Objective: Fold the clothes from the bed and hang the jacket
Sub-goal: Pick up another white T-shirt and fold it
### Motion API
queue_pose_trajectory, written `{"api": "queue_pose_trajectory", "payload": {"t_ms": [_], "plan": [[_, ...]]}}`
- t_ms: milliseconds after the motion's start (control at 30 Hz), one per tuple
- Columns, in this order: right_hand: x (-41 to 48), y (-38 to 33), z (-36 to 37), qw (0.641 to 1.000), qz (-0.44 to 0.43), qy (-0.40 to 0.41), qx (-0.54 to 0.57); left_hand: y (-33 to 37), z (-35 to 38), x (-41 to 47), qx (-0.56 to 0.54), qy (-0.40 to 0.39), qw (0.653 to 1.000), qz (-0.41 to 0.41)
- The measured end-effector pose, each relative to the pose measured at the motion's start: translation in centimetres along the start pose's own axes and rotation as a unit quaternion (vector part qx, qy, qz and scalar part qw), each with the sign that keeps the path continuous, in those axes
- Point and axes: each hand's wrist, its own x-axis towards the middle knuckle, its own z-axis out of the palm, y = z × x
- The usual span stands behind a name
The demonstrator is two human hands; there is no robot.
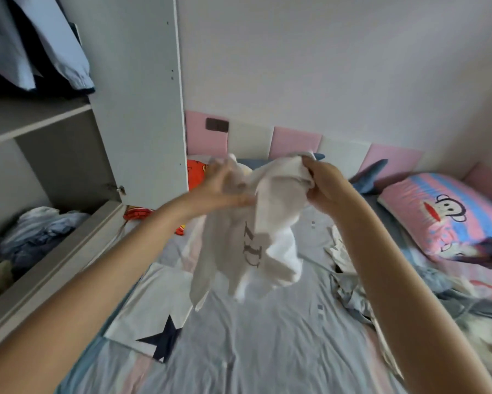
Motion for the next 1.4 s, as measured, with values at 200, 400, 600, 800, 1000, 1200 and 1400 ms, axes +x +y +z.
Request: {"api": "queue_pose_trajectory", "payload": {"t_ms": [200, 400, 600, 800, 1000, 1200, 1400], "plan": [[0.1, -2.1, 4.5, 0.991, 0.014, -0.12, 0.058, -0.4, 6.3, -2.4, -0.271, 0.028, 0.957, -0.1], [0.0, -2.4, 3.6, 0.974, -0.041, -0.092, 0.201, 0.5, 6.9, -3.5, -0.438, 0.104, 0.892, -0.04], [-1.1, -2.7, 0.9, 0.96, -0.082, -0.08, 0.255, 1.0, 5.6, -3.2, -0.184, 0.133, 0.968, 0.108], [-5.0, -3.4, -0.7, 0.929, -0.118, -0.062, 0.346, 2.8, 3.0, -1.9, -0.178, 0.311, 0.928, 0.1], [-5.7, -0.3, 0.6, 0.82, -0.428, -0.112, -0.363, 5.2, 2.5, -1.4, -0.146, 0.261, 0.951, 0.079], [-5.4, 1.9, 1.7, 0.84, -0.342, -0.147, -0.396, 4.6, 2.6, -2.1, -0.101, 0.247, 0.961, 0.072], [-5.8, 1.9, 2.2, 0.857, -0.349, -0.13, -0.356, 2.5, 0.6, -4.6, 0.003, 0.164, 0.966, 0.197]]}}
